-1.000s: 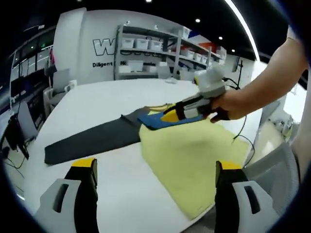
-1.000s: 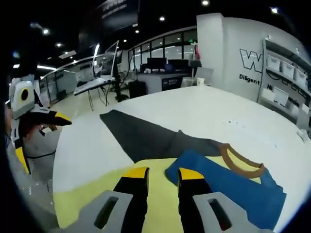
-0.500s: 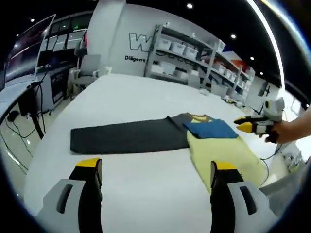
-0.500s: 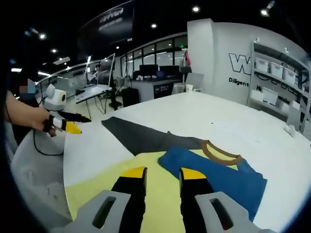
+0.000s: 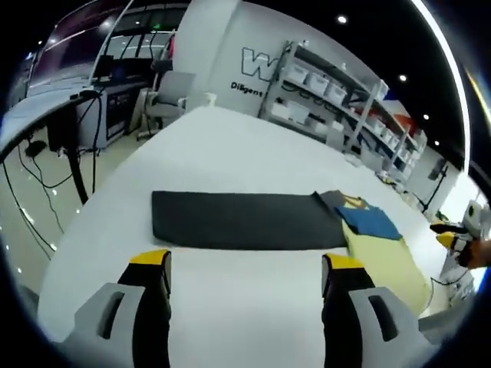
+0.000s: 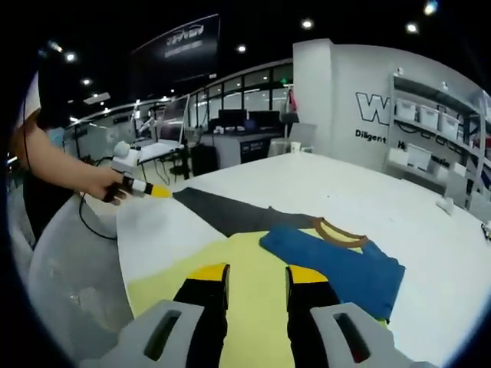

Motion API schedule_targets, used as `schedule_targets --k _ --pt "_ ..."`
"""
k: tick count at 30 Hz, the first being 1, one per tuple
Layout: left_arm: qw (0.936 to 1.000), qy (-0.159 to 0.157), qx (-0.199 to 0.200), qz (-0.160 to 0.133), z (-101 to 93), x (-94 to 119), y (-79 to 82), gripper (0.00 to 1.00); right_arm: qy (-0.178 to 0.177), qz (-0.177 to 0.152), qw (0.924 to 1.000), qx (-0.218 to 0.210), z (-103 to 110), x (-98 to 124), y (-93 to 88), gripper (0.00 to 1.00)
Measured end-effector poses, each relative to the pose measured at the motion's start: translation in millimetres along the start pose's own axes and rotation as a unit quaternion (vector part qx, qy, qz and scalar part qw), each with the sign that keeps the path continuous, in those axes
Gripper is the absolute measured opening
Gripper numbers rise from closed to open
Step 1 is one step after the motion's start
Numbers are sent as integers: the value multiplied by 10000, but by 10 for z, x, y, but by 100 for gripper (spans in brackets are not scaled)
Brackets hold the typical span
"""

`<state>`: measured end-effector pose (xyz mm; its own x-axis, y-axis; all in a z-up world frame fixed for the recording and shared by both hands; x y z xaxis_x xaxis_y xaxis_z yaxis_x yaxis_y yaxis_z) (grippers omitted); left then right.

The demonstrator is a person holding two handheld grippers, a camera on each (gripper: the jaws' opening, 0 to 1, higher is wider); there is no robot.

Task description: Fold the garment on the visible template until the final outline fits inside the template.

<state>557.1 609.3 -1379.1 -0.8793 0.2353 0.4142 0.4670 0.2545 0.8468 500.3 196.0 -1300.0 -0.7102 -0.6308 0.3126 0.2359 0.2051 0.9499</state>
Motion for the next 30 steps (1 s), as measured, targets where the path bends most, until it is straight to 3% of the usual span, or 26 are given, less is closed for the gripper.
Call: schedule_targets --k 5,12,16,19,23,28,30 --pt "9994 184 289 -28 201 -137 -7 69 -104 -88 9999 -83 15 129 17 21" --pt "9974 443 573 5 142 -136 -47 64 -268 -91 9995 -115 -8 255 -20 20" --pt "9968 561 554 -127 107 -217 21 57 -337 -109 9993 -133 -4 326 -28 18" --pt "9946 811 612 -213 151 -258 44 47 -383 -117 9991 -135 -11 365 -29 18" --pt "9884 1192 889 -307 253 -222 41 25 -455 -147 9987 -159 -34 424 -25 16" --pt "9857 1264 1062 -352 334 -240 32 8 -493 -155 9985 -161 -55 486 -39 15" --pt "9829 1353 1204 -339 550 -342 6 2 -502 -153 9985 -169 -66 509 -55 15"
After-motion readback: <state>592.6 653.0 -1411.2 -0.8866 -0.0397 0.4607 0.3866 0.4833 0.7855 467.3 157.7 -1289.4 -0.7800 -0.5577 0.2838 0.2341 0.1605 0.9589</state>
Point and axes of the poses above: the point that each gripper's makers call its tool centre point, and the gripper's own axes: x roughly backward along the fingers, z roughly to its left, y roughly out of its top, the point moved 4 cm from there along x, roughly backward along the fingers, and after that the axes turned 7 degrees about -z, right-handed, at the moved point
